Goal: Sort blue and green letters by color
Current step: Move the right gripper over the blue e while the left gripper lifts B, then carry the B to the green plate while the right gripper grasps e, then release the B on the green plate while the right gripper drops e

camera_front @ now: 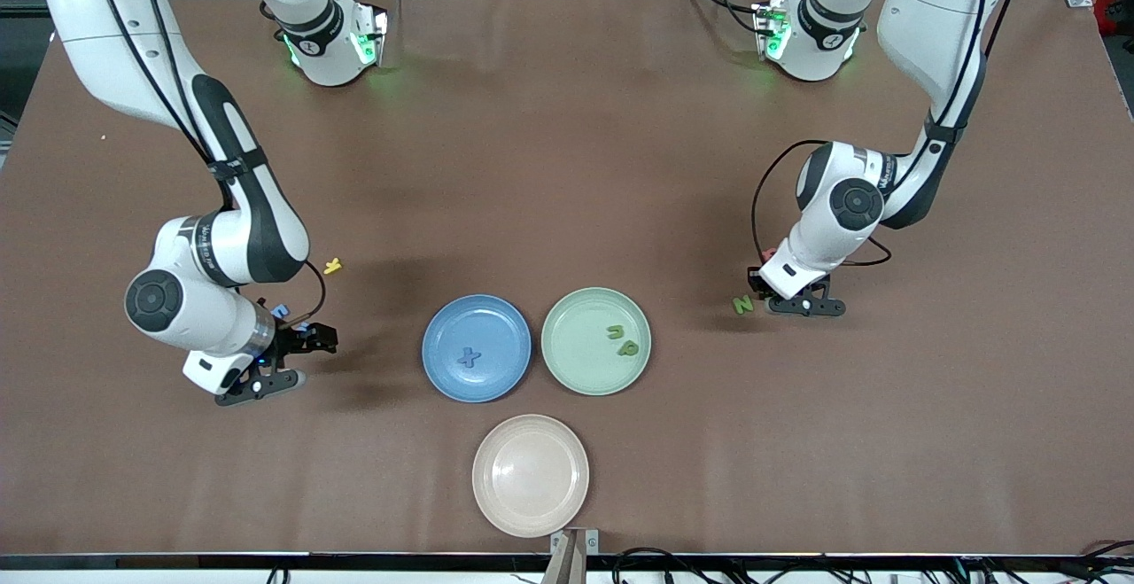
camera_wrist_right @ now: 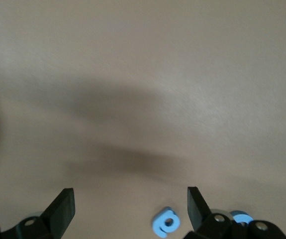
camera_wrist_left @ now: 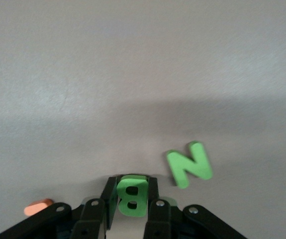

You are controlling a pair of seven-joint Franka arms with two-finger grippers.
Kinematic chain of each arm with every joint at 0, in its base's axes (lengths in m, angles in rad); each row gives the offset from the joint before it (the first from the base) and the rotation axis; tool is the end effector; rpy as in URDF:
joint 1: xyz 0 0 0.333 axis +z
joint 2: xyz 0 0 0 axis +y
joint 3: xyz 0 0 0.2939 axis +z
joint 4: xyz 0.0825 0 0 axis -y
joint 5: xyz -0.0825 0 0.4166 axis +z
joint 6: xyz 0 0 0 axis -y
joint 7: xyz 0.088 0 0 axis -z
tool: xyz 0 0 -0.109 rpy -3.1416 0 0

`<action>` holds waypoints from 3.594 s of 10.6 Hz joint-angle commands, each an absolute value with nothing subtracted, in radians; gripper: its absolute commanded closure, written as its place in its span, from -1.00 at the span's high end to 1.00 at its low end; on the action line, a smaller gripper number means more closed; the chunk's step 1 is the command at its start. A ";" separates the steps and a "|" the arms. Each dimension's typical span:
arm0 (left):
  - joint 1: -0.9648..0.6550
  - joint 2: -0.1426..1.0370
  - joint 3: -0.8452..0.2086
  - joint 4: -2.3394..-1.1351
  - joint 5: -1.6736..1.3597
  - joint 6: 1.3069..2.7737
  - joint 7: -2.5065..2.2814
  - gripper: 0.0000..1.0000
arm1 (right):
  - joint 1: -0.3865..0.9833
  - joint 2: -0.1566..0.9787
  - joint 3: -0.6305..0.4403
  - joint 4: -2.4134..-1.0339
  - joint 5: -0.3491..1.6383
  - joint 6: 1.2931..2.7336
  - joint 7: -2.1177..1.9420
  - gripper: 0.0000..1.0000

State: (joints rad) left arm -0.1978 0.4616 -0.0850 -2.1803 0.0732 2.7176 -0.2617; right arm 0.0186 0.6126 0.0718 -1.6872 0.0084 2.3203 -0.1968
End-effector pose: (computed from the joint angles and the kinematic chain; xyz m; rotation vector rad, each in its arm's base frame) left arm 0.5489 -0.1648 0.1323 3.1115 -0.1188 0.1155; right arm 0.6900 0.0590 0.2038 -3.0675 -0.4136 -0.0378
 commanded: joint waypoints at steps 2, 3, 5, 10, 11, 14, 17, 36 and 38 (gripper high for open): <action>-0.207 0.475 -0.153 -2.082 0.080 2.721 -0.495 -1.00 | -0.055 0.543 0.084 -1.896 -0.008 2.471 -0.293 1.00; -0.209 0.498 -0.181 -2.036 0.080 2.721 -0.564 -1.00 | -0.067 0.543 0.084 -1.910 -0.008 2.483 -0.317 1.00; -0.259 0.564 -0.187 -1.944 0.080 2.721 -0.674 -1.00 | -0.071 0.558 0.084 -1.933 -0.008 2.522 -0.322 1.00; -0.380 0.664 -0.179 -1.798 0.089 2.721 -0.919 -1.00 | -0.074 0.571 0.083 -1.997 -0.008 2.622 -0.322 1.00; -0.393 0.664 -0.179 -1.784 0.089 2.723 -0.948 -1.00 | -0.072 0.569 0.083 -1.999 -0.008 2.622 -0.321 1.00; -0.423 0.664 -0.179 -1.738 0.089 2.723 -1.020 -1.00 | -0.068 0.575 0.083 -1.999 -0.009 2.623 -0.322 -0.40; -0.457 0.672 -0.178 -1.709 0.090 2.726 -1.092 -1.00 | -0.064 0.580 0.083 -1.991 -0.006 2.619 -0.311 -1.00; -0.375 0.579 -0.090 -1.820 0.201 2.487 -0.832 1.00 | 0.345 0.702 0.086 -1.599 0.144 2.451 0.482 -1.00; -0.272 0.543 -0.150 -1.899 0.201 2.494 -0.763 1.00 | 0.351 0.706 0.086 -1.591 0.173 2.451 0.495 0.89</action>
State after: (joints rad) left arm -0.3810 0.6291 -0.0825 -1.7712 0.1821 2.4928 -0.8354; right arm 0.3421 0.6818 0.0903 -1.6331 0.1313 2.4590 0.4715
